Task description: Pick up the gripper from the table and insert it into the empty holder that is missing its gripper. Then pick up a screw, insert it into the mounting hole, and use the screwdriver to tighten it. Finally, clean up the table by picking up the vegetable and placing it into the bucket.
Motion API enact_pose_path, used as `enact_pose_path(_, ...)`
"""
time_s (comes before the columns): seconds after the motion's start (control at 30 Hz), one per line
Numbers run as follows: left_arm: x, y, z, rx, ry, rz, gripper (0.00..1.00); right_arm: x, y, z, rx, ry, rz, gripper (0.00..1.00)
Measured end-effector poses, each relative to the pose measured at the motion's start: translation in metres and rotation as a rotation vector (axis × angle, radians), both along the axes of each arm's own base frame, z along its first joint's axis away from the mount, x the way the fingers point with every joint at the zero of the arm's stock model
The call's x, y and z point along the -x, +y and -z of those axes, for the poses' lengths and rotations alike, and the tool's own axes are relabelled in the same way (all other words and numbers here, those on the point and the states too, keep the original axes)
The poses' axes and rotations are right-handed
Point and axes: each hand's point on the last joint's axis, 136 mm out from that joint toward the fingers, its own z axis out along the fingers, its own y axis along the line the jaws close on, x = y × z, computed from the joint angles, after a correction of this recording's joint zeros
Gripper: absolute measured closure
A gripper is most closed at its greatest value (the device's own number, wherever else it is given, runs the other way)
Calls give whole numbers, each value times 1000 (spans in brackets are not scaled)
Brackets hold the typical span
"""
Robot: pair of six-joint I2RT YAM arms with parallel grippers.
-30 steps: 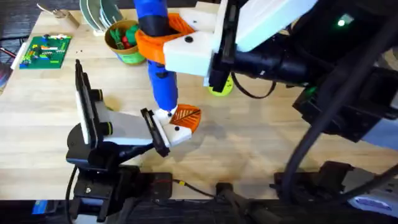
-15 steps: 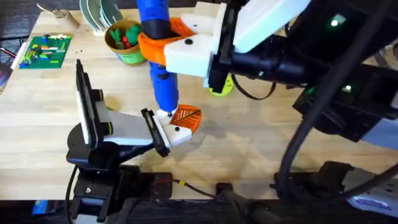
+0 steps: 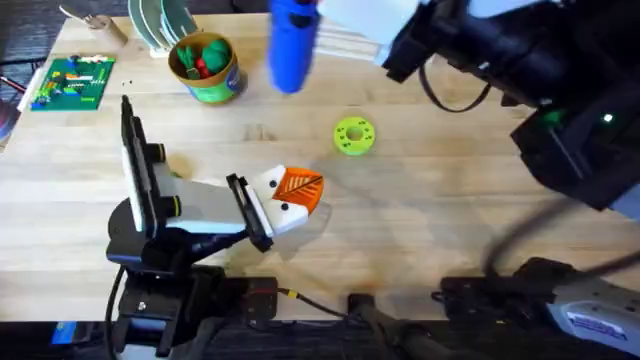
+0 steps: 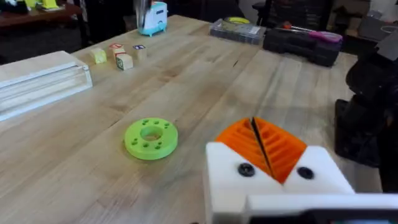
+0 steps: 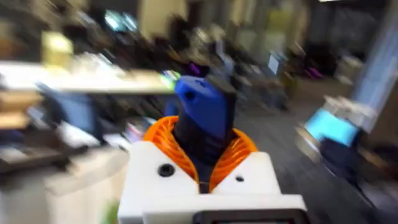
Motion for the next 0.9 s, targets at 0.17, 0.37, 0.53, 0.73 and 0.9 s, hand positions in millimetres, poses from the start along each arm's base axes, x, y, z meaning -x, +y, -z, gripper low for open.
enact_pose_path(0.17, 0, 0, 0, 0, 0, 0, 984, -87, -43, 92, 356, 68, 360, 945)
enact_pose_path(0.37, 0, 0, 0, 0, 0, 0, 984, -149, -113, 178, 804, 18, 655, 946)
enact_pose_path(0.53, 0, 0, 0, 0, 0, 0, 984, -161, -143, 227, 1079, -2, 698, 948)
enact_pose_path(0.73, 0, 0, 0, 0, 0, 0, 984, -157, -164, 313, 1364, 94, 586, 951)
enact_pose_path(0.9, 0, 0, 0, 0, 0, 0, 984, -156, -173, 354, 1491, 121, 538, 952)
